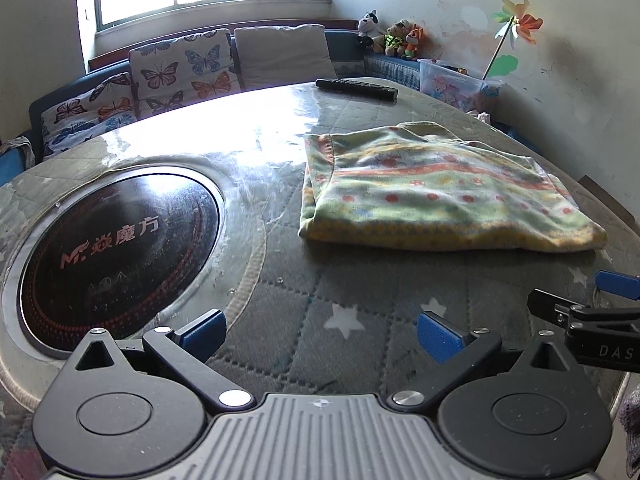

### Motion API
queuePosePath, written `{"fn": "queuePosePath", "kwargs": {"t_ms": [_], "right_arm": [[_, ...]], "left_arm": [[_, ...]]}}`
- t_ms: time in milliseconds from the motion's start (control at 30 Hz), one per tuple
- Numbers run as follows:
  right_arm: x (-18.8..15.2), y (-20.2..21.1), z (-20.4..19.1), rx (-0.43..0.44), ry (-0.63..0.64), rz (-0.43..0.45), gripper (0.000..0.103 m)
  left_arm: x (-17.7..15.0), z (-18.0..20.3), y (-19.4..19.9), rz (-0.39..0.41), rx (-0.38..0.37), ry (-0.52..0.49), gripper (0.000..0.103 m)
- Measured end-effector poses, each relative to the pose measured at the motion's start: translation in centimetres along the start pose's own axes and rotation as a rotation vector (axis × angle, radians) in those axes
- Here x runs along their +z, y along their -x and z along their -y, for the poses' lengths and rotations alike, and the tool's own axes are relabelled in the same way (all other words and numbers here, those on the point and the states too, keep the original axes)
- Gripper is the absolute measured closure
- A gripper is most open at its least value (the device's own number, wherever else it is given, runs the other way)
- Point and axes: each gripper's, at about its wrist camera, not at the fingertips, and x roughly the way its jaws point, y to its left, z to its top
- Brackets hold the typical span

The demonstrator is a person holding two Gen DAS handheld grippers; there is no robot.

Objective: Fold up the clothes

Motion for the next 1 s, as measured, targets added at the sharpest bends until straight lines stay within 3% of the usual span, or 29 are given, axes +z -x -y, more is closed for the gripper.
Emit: {"fn": "queuePosePath", "kwargs": {"t_ms": [1000], "right_arm": [[-0.8,2.3,-0.3,-0.002,-0.017,0.022,0.0]], "left_arm": [[-1.9,1.5,2.5,0.036,-0.009,-0.041,0.0]]}}
